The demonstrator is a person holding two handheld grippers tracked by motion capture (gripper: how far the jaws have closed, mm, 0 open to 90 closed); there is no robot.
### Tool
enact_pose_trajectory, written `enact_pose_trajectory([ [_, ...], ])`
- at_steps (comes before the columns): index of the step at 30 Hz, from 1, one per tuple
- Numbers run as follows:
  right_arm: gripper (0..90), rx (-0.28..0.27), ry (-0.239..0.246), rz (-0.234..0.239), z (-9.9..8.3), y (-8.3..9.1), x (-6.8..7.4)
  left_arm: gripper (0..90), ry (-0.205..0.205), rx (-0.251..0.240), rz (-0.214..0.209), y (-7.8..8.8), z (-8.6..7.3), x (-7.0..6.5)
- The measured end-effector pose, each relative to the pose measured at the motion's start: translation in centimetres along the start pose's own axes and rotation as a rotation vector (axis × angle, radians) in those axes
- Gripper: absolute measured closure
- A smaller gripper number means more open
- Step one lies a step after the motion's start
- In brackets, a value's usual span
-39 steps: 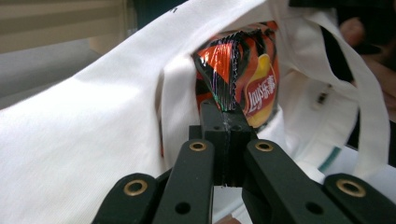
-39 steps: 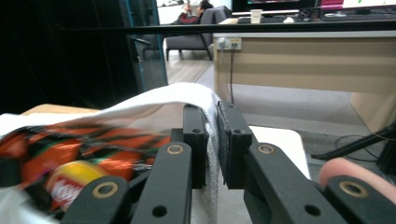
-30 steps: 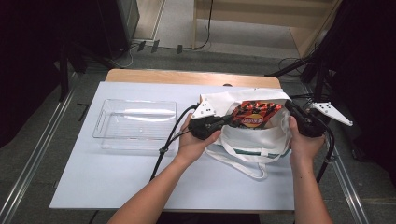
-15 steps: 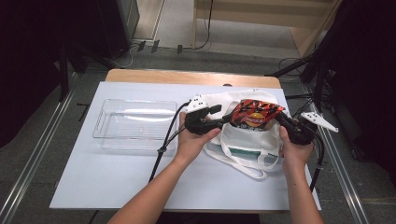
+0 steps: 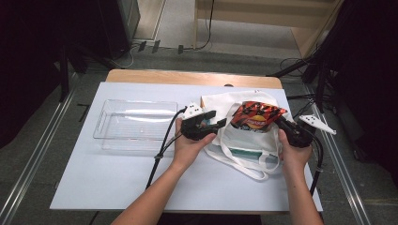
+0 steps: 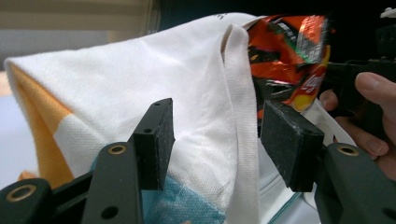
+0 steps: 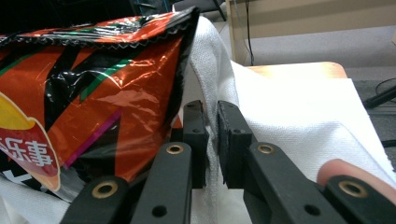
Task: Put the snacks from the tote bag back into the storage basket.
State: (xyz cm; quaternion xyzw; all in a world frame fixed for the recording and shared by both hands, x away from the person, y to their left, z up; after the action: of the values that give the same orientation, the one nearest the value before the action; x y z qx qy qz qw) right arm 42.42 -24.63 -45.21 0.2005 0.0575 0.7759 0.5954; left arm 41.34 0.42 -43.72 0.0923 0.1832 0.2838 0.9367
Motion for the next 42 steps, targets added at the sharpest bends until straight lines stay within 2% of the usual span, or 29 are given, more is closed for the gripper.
enact_pose_trajectory([
  [3, 84.3, 0.004, 0.002, -0.004, -0.2, -0.2, 0.3, 45.6, -0.011, 0.0, 0.019, -0.2, 0.3, -0.3],
  [5, 84.3, 0.005, -0.005, -0.003, -0.4, -0.3, 0.4, 45.3, -0.016, 0.001, 0.007, -0.7, 0.6, -0.8],
  [7, 84.3, 0.007, -0.003, -0.001, -0.5, -0.4, 0.5, 44.9, -0.04, 0.029, 0.031, -1.3, 0.6, -0.8],
  [8, 84.2, 0.008, -0.003, -0.001, -0.6, -0.4, 0.5, 45.1, -0.039, 0.04, 0.043, -1.5, 0.6, -0.7],
  [10, 84.3, 0.014, 0.001, 0.001, -0.8, -0.4, 0.6, 46.3, -0.027, 0.057, 0.04, -2.1, 0.5, -0.6],
  [11, 84.3, 0.017, 0.004, 0.001, -0.8, -0.5, 0.6, 48.7, -0.032, 0.071, 0.057, -2.4, 0.3, -0.4],
  [13, 84.3, 0.023, 0.01, 0.005, -1.0, -0.6, 0.7, 61.7, -0.035, 0.115, 0.074, -3.1, -0.1, -0.3],
  [16, 84.2, 0.035, 0.015, 0.006, -1.2, -0.7, 0.8, 77.1, -0.049, 0.144, 0.141, -3.6, -0.3, 0.0],
  [18, 84.0, 0.054, 0.02, -0.002, -1.5, -1.0, 0.8, 79.5, 0.001, 0.158, 0.155, -4.0, -0.6, 0.5],
  [21, 83.9, 0.104, 0.013, -0.013, -2.3, -1.6, 0.5, 80.9, 0.039, 0.202, 0.176, -4.7, -1.4, 1.4],
  [24, 83.6, 0.16, -0.037, -0.012, -3.5, -2.3, 0.0, 81.4, 0.05, 0.25, 0.197, -5.4, -2.7, 2.0],
  [28, 78.7, 0.192, -0.109, -0.003, -4.5, -3.0, -0.8, 82.1, 0.065, 0.262, 0.203, -6.2, -3.6, 2.6],
  [30, 71.7, 0.169, -0.119, -0.004, -4.3, -2.8, -0.9, 82.4, 0.127, 0.263, 0.181, -6.5, -4.1, 3.1],
  [31, 66.8, 0.142, -0.122, -0.007, -4.0, -2.5, -0.9, 82.5, 0.136, 0.262, 0.177, -6.5, -4.2, 3.3],
  [33, 61.2, 0.1, -0.121, -0.019, -3.4, -1.7, -0.8, 82.6, 0.125, 0.255, 0.179, -6.7, -4.4, 3.4],
  [34, 57.2, 0.034, -0.113, -0.044, -2.7, -0.6, -0.8, 82.5, 0.116, 0.253, 0.182, -6.7, -4.4, 3.4],
  [35, 56.8, 0.009, -0.111, -0.053, -2.4, 0.0, -0.8, 82.4, 0.112, 0.247, 0.188, -6.7, -4.5, 3.3],
  [37, 58.7, -0.039, -0.086, -0.066, -1.7, 1.5, -0.7, 82.3, 0.104, 0.22, 0.194, -6.7, -4.7, 3.2],
  [39, 65.6, -0.088, -0.055, -0.08, -1.5, 3.2, -0.3, 82.1, 0.098, 0.199, 0.19, -6.6, -4.8, 3.3],
  [41, 75.5, -0.107, -0.008, -0.093, -1.8, 4.3, 0.4, 81.8, 0.089, 0.182, 0.19, -6.7, -4.9, 3.2],
  [42, 80.8, -0.103, 0.034, -0.091, -2.1, 4.5, 1.0, 81.7, 0.085, 0.176, 0.19, -6.7, -5.0, 3.2],
])
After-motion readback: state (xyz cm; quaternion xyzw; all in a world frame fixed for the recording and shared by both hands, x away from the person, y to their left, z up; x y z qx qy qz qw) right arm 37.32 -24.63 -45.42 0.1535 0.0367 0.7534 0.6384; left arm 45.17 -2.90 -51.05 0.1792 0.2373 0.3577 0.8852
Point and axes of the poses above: each handheld gripper's, and its own axes: y roughly backward along the jaws, z roughly out of its top, x roughly to its left, the point moved 8 cm from there along -y, roughly forward along the jaws, and after that the axes turned 6 degrees about -z, right-handed, at the moved point
